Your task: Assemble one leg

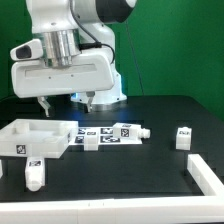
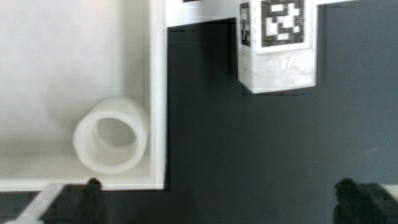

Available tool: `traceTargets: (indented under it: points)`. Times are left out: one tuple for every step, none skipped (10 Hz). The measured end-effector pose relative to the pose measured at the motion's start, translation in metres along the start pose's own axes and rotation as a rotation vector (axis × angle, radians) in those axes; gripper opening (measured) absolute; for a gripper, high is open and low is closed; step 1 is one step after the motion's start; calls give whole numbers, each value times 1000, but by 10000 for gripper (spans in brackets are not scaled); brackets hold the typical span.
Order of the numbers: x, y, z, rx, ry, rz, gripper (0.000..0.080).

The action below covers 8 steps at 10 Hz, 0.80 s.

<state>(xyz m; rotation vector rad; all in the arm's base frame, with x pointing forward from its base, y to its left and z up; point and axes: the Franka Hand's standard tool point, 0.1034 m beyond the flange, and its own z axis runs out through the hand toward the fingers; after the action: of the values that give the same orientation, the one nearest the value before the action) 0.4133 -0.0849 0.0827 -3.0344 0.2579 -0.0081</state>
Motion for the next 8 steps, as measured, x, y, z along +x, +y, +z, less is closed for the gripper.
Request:
traceTargets:
  points:
    - [0,0,0,0,0,0,649]
    - [0,0,0,0,-1,0,649]
    - [0,1,0,0,-1,2,649]
    - [-4,15,-3,7,-12,19,649]
    - [-9,41,-7,11,-18,48,649]
    - [-14,65,-9,8,-20,79,649]
    - [-21,80,-6,5,-25,112,649]
    - [-25,83,-4,8,-30,139,649]
